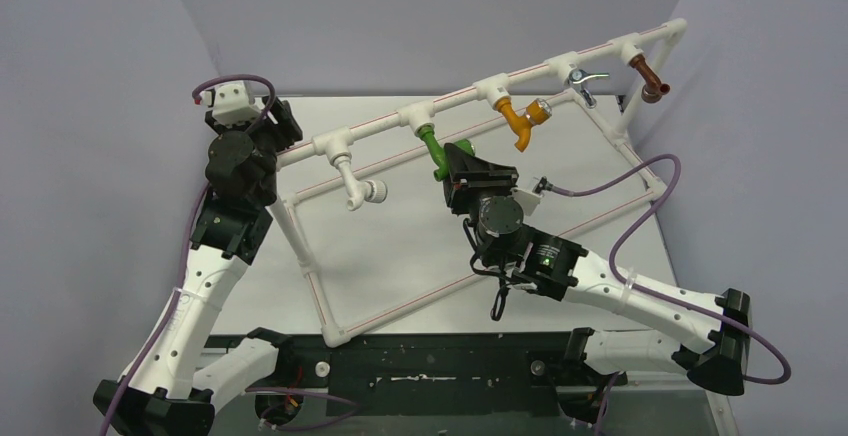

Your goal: Install the water faucets

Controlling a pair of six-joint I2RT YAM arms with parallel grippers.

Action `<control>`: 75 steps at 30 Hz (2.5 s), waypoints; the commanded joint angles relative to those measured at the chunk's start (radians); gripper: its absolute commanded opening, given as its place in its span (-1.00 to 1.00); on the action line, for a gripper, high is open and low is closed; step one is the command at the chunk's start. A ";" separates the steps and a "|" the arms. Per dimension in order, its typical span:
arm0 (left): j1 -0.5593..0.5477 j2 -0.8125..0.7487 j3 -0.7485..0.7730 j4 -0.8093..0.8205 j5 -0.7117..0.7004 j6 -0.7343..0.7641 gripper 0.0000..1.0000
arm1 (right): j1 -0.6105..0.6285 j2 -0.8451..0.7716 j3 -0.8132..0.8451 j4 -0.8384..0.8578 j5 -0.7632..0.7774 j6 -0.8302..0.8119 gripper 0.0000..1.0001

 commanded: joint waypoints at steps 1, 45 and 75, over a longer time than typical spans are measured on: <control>-0.029 0.029 -0.072 -0.250 0.030 0.016 0.18 | -0.018 0.015 0.002 0.005 -0.065 0.013 -1.00; -0.037 0.029 -0.071 -0.252 0.012 0.023 0.17 | -0.019 -0.359 -0.080 -0.095 -0.139 -0.525 0.61; -0.035 0.027 -0.066 -0.257 0.019 0.023 0.17 | -0.018 -0.286 0.204 -0.276 -0.991 -2.591 0.60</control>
